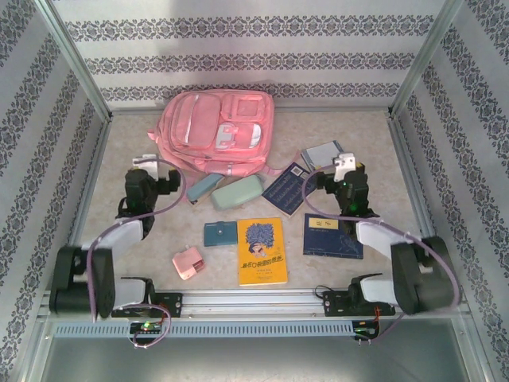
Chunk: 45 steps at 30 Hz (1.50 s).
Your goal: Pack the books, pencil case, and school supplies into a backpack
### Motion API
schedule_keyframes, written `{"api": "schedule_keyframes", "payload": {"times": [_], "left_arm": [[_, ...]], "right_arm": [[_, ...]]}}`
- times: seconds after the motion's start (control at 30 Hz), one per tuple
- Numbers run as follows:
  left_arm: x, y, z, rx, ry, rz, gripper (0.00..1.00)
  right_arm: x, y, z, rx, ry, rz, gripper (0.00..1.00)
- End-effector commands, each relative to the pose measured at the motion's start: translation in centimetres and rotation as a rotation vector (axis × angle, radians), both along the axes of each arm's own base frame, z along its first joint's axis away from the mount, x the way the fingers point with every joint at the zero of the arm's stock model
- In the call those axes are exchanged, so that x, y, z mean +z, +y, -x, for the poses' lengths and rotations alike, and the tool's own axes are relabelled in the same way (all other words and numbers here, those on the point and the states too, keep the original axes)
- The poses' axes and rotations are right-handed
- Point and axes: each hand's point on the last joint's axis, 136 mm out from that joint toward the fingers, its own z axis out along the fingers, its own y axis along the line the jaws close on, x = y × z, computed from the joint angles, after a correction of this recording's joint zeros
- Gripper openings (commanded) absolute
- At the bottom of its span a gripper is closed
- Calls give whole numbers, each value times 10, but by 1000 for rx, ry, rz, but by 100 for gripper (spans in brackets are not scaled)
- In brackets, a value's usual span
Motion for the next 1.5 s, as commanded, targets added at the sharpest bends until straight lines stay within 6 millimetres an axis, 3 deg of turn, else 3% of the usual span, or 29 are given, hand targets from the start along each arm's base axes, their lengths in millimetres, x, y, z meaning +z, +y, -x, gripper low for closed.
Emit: {"api": "schedule_keyframes", "payload": {"times": [0.0,0.1,0.17,0.23,0.3,0.37,0.47,0.6,0.7,0.93,1.13,1.33,1.47], "left_arm": [[44,-11,15,-10,-30,25,100],[88,-60,31,-225,-31,47,100],[112,-77,41,-235,-49,59,100],[132,-85,51,-201,-22,50,100],[138,-80,54,-131,57,77,99],[137,-69,59,-33,186,124,99],[133,-66,44,17,294,84,99],[117,-82,9,4,383,82,99],[95,-90,-17,-14,477,43,99],[49,-54,-91,155,588,-9,99],[4,-44,-149,233,663,-86,99],[-34,-42,-191,274,681,-82,94],[-48,-33,-206,322,660,-98,87]], "right_arm": [[49,38,16,97,-94,48,98],[87,83,45,255,-143,18,98],[116,108,66,333,-189,-2,98],[146,119,82,317,-215,-28,98],[169,112,86,210,-210,-115,98],[175,113,91,223,-82,-222,98],[166,116,96,304,71,-279,98],[145,112,79,310,210,-497,98],[121,114,69,290,417,-511,98],[88,129,66,250,465,-415,98],[48,135,47,181,572,-376,98],[18,142,33,151,640,-350,98],[3,145,19,118,660,-336,98]]}}
